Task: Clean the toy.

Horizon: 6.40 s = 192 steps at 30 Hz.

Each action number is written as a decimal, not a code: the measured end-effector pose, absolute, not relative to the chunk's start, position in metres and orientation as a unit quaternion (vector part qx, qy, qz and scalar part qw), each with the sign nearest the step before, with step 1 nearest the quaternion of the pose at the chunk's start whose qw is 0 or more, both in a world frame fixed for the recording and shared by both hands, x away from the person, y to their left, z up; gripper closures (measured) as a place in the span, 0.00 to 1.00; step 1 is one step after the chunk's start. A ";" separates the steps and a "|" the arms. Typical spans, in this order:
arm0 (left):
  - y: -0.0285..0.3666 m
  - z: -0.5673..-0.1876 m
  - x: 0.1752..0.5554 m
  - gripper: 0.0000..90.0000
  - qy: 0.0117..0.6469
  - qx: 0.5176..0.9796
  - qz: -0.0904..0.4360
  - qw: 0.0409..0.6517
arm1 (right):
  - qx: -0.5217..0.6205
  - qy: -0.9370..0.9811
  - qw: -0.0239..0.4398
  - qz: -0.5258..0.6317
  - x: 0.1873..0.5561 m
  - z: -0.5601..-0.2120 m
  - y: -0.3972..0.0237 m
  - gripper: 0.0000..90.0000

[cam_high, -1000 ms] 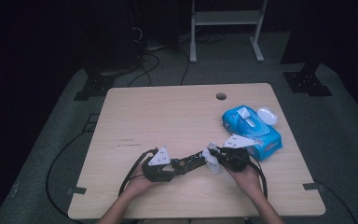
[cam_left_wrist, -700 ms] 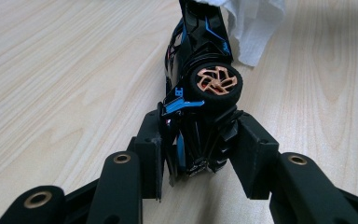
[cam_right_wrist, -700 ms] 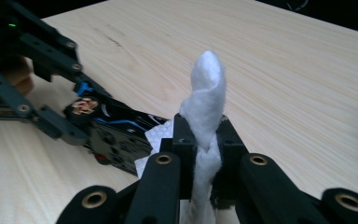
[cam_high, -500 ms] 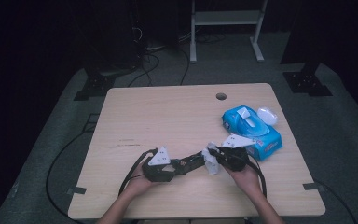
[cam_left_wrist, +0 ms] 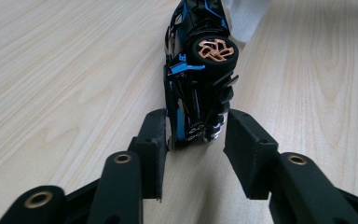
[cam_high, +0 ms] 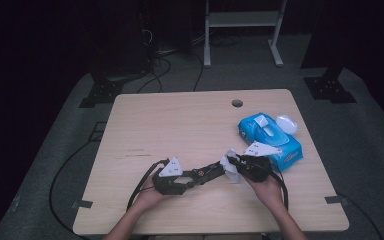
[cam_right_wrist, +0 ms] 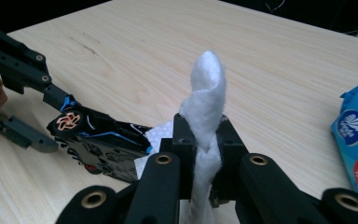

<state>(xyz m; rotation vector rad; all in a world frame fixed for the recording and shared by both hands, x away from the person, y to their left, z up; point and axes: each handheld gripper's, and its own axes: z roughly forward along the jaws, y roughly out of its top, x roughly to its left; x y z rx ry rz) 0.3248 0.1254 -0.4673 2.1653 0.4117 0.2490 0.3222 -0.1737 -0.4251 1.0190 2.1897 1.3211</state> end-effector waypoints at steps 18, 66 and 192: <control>0.110 -0.473 0.330 0.52 0.179 0.870 0.095 0.449 | 0.361 0.787 0.174 0.470 0.325 -0.428 -0.167 0.90; 0.110 -0.464 0.326 0.52 0.164 0.889 0.093 0.418 | 0.370 0.777 0.158 0.484 0.320 -0.422 -0.177 0.91; 0.159 -0.451 0.322 0.71 0.182 0.888 0.140 0.399 | 0.348 0.803 0.077 0.478 0.349 -0.431 -0.113 0.91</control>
